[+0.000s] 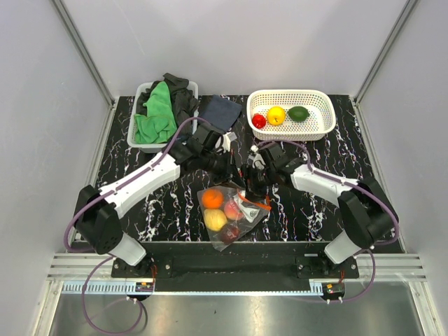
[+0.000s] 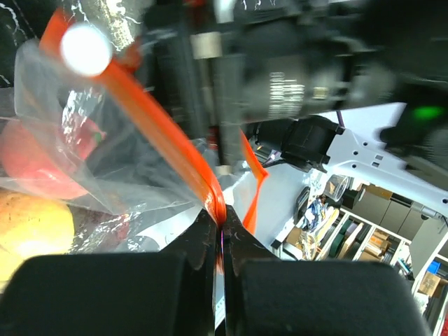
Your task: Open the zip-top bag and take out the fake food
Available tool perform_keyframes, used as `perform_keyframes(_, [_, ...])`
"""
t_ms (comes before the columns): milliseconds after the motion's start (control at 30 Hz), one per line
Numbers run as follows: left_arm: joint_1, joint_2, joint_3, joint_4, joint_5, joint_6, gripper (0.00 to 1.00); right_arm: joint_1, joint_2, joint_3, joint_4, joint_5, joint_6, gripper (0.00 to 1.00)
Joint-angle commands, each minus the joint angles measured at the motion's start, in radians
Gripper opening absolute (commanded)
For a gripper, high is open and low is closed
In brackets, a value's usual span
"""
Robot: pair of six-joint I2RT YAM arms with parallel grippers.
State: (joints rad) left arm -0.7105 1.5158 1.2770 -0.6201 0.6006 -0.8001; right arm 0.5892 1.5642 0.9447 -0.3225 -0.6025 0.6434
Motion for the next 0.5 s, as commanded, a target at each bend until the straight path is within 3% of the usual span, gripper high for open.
perform_keyframes(0, [-0.02,0.035,0.058,0.065,-0.022,-0.028,0.0,0.006,0.04,-0.075,0.16,-0.075,0.053,0.66])
perform_keyframes(467, [-0.087,0.069,-0.025,0.103,-0.127,-0.073,0.0,0.011,0.117,-0.23,0.313,-0.155,0.073,0.85])
